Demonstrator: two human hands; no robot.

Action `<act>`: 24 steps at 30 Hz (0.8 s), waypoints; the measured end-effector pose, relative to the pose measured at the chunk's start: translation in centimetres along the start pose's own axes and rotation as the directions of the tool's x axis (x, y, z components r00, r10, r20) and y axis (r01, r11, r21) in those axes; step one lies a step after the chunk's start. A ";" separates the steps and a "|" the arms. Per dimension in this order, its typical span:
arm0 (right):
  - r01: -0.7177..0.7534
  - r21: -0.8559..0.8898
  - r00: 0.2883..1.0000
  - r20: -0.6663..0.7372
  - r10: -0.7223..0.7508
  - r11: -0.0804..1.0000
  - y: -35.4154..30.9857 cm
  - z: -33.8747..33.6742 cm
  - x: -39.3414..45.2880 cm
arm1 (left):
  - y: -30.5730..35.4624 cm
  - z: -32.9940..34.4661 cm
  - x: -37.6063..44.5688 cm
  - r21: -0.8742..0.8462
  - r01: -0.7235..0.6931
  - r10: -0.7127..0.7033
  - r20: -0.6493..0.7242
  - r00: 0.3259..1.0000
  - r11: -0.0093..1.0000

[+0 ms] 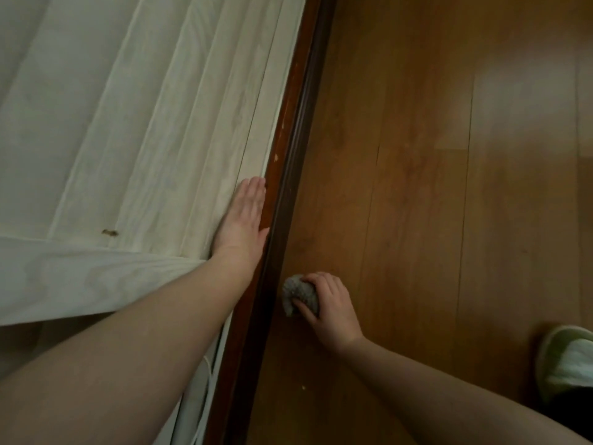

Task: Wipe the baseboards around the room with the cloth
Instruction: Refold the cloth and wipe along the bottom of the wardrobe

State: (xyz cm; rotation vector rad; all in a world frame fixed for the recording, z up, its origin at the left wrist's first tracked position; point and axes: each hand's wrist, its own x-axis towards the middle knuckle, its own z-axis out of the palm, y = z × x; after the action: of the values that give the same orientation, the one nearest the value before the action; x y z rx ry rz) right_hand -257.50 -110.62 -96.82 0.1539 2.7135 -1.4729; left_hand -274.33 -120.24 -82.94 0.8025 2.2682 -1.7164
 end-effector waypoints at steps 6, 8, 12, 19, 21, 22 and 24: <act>0.055 0.021 0.997 0.062 -0.056 0.998 -0.6 1.8 1.0 | -0.2 -0.6 0.1 -0.019 -0.014 0.015 0.065 0.998 1.000; 0.069 0.009 0.990 0.120 -0.069 0.998 -0.8 2.6 1.2 | -0.7 -0.8 0.2 -0.006 -0.043 0.044 0.072 0.996 0.999; 0.053 -0.030 0.990 0.134 -0.049 0.998 -0.7 3.4 1.7 | -2.1 -1.4 1.5 0.000 -0.155 0.153 0.167 0.974 0.988; 0.063 -0.087 0.997 0.059 -0.058 0.994 0.2 2.8 5.1 | -2.3 -1.2 1.6 0.029 -0.188 0.179 0.185 0.966 0.982; 0.079 -0.095 0.994 0.080 -0.071 0.992 0.5 2.6 5.8 | -2.3 -1.2 1.6 0.028 -0.182 0.175 0.177 0.969 0.983; 0.089 -0.101 0.992 0.096 -0.079 0.991 0.7 2.5 6.2 | -2.2 -1.2 1.7 0.031 -0.179 0.171 0.170 0.970 0.983; 0.104 -0.095 0.989 0.112 -0.094 0.990 1.1 1.8 7.3 | -2.1 -1.0 1.7 0.024 -0.184 0.178 0.162 0.971 0.983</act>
State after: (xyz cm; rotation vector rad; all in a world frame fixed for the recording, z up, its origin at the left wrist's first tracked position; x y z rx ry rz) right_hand -264.67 -111.11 -99.37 -0.0633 2.7365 -1.3221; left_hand -276.72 -119.14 -81.65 0.8209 1.9978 -1.6819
